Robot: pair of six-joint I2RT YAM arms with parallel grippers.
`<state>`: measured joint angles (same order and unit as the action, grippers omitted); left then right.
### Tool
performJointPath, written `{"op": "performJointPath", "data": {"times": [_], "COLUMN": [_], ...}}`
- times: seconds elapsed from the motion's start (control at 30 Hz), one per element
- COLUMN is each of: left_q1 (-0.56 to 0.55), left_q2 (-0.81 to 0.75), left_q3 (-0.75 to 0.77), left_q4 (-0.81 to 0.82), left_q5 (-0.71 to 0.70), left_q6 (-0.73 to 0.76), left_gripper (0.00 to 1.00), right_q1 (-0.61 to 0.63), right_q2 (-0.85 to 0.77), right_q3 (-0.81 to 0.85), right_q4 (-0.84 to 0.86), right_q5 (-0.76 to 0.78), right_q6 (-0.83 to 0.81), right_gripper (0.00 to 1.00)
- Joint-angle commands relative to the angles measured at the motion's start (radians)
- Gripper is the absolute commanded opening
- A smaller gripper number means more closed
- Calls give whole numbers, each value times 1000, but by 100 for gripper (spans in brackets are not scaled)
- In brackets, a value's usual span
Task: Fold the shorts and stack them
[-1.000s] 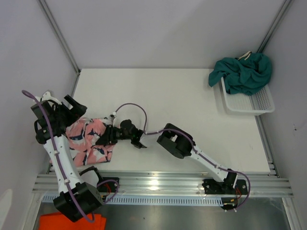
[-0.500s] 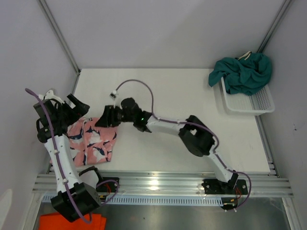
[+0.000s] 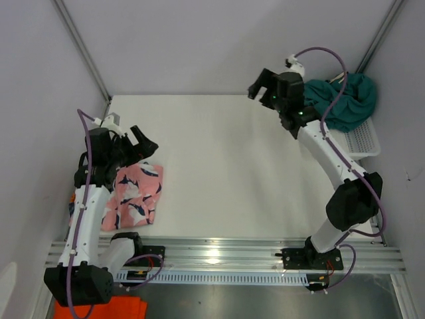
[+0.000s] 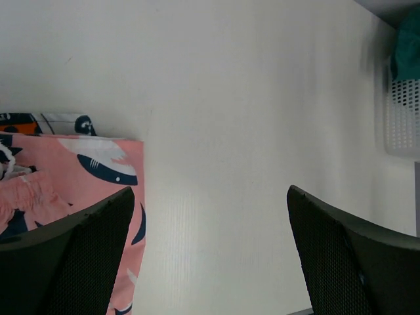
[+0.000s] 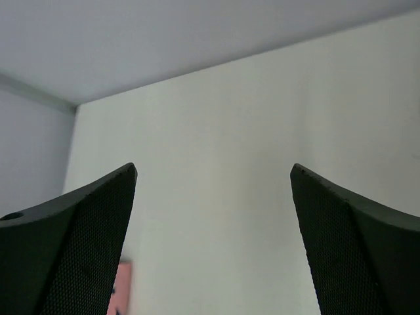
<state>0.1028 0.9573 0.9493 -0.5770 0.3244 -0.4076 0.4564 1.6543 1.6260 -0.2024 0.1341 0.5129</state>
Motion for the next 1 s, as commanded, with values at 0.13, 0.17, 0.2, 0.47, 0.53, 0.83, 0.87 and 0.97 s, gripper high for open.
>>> {"op": "performJointPath", "data": {"times": [0.13,0.17,0.2,0.47,0.53,0.83,0.87,0.97], "left_q1": [-91,-142,-156,-281,-282,-284,-284,-282], "left_q2": [-42,-40,-26,21,0,-87,-92,-86], "left_q3": [-66,-69,-67,58,45,-55,-57,-58], "left_q4": [143,143,125,-115,-124,-43,-38,-32], "left_q5": [4,4,1,-217,-274,-211,-208,-216], "left_q6": [-54,-45,-34,168,194,191,190,191], "left_gripper": [99,99,99,99,99,99,99,99], "right_q1": [-379,-404,-444,-610,-625,-654,-659,-665], "right_q2": [4,15,34,192,267,553,596,683], "right_q3": [-146,-144,-144,-82,-36,337,359,454], "right_q4": [-140,-143,-140,-49,-37,-77,-71,-63], "right_q5": [151,166,180,211,232,360,364,351], "right_q6": [241,257,269,355,345,332,331,316], "right_gripper": [99,100,99,99,99,97,97,96]}}
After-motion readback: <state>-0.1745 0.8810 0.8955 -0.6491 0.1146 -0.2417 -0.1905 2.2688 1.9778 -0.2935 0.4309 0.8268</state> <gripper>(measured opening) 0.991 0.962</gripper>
